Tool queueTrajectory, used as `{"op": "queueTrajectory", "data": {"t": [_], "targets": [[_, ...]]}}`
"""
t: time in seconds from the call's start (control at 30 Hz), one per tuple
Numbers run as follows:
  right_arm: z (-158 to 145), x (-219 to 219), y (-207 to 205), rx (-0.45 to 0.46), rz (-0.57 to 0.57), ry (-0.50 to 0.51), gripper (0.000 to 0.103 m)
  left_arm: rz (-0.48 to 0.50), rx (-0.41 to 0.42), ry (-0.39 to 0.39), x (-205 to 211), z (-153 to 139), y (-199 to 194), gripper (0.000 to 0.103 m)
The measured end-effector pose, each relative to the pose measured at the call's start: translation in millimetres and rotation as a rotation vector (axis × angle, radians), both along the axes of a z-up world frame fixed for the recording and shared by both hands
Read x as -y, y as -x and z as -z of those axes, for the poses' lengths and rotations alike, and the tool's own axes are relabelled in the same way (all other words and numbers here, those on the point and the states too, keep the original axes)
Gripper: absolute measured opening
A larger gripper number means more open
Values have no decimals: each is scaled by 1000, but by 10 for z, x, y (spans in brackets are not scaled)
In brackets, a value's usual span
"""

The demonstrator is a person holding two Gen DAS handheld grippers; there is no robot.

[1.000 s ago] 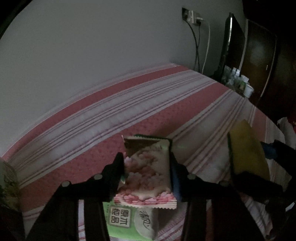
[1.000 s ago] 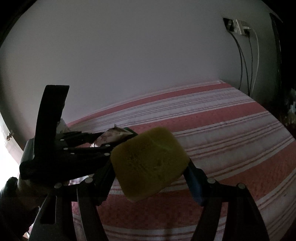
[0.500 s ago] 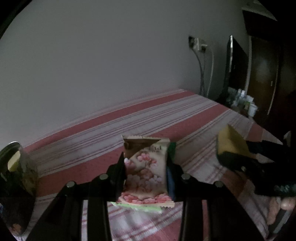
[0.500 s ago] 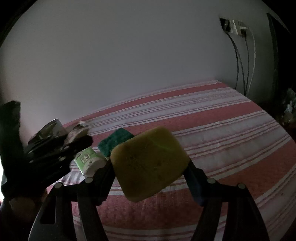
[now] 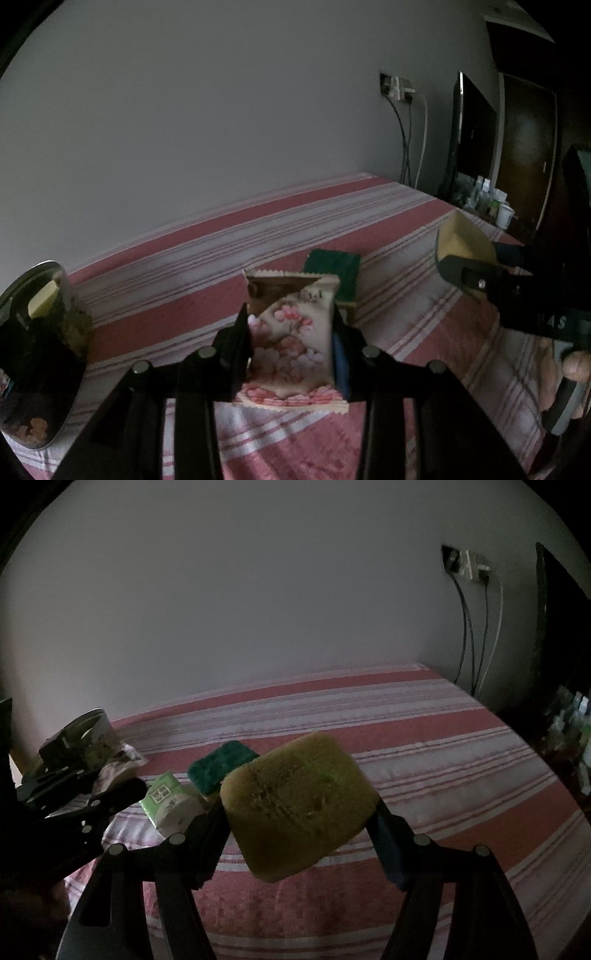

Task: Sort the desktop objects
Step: 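Grasp another candy packet with the left tool while the right tool holds the sponge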

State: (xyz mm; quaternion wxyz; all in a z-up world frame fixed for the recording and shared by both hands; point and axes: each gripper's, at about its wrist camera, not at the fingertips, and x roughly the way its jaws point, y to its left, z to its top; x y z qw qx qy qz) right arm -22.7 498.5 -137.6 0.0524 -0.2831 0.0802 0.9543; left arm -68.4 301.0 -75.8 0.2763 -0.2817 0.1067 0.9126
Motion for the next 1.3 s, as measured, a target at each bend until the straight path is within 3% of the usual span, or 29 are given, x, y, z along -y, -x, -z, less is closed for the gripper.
{"op": "queueTrajectory", "data": {"t": [0.23,0.47,0.73,0.93,1.3], "targets": [[-31,128,-31,-19,16,-63,72,-3,-1,-3,168,10,-69,37],[-30,379,-111,-42,-14,16,72,-1,-5,-11,323,1,-146,37],[-59,862,-189,-66,-87,22,72,-24,-47,-14,676,-26,-282,37],[-20,1170,-88,-46,-145,68,72,-50,-34,-51,1061,-42,-314,37],[-50,1947,81,-30,-321,80,72,-204,-31,-115,1989,-159,-287,37]]}}
